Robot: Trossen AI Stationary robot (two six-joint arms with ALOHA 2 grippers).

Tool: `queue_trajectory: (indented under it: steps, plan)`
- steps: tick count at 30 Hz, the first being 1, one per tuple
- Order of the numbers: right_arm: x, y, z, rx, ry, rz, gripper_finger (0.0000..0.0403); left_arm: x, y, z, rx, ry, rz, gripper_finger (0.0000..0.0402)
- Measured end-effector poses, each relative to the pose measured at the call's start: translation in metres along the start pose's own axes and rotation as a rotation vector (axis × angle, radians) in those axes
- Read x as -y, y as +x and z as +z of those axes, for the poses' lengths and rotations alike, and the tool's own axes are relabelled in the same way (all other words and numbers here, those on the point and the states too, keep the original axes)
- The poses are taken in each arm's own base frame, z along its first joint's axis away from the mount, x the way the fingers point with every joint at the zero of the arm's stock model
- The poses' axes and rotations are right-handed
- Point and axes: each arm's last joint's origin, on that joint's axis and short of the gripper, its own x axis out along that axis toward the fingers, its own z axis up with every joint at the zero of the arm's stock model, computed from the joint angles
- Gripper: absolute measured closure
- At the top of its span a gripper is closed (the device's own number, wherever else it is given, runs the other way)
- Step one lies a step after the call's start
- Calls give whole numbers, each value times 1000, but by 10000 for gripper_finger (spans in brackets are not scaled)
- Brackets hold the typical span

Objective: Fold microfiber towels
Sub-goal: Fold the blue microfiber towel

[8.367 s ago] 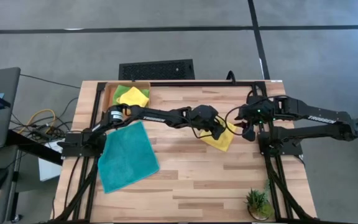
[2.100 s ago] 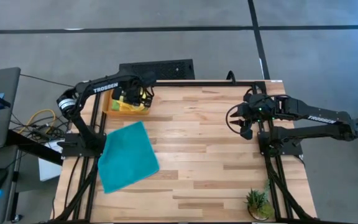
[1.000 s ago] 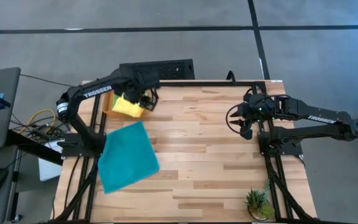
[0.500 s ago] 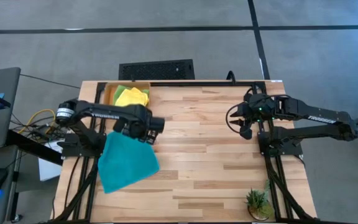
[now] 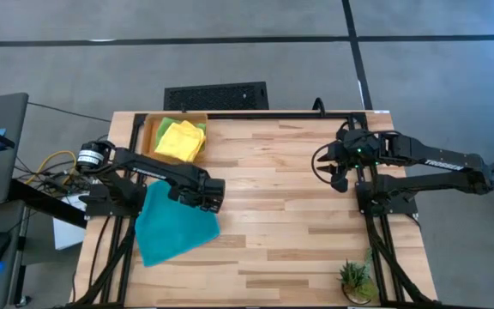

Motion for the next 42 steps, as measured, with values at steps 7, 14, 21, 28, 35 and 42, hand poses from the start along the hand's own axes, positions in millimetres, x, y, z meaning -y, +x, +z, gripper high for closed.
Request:
queue_trajectory:
  steps: [7,14,21,28,35,42]
  plan:
    - [0,0,0,0,0,0,249,-1,5,1,37,61,-2,240]
    - [0,0,0,0,0,0,249,-1,5,2,79,120,2,240]
    - [0,0,0,0,0,0,249,1,19,4,46,133,51,240]
    - [0,0,0,-2,-1,1,249,11,31,6,0,166,43,240]
    - [0,0,0,-3,-1,1,249,35,23,12,72,213,-141,240]
    - [0,0,0,-3,-1,1,249,72,29,23,205,272,-464,240]
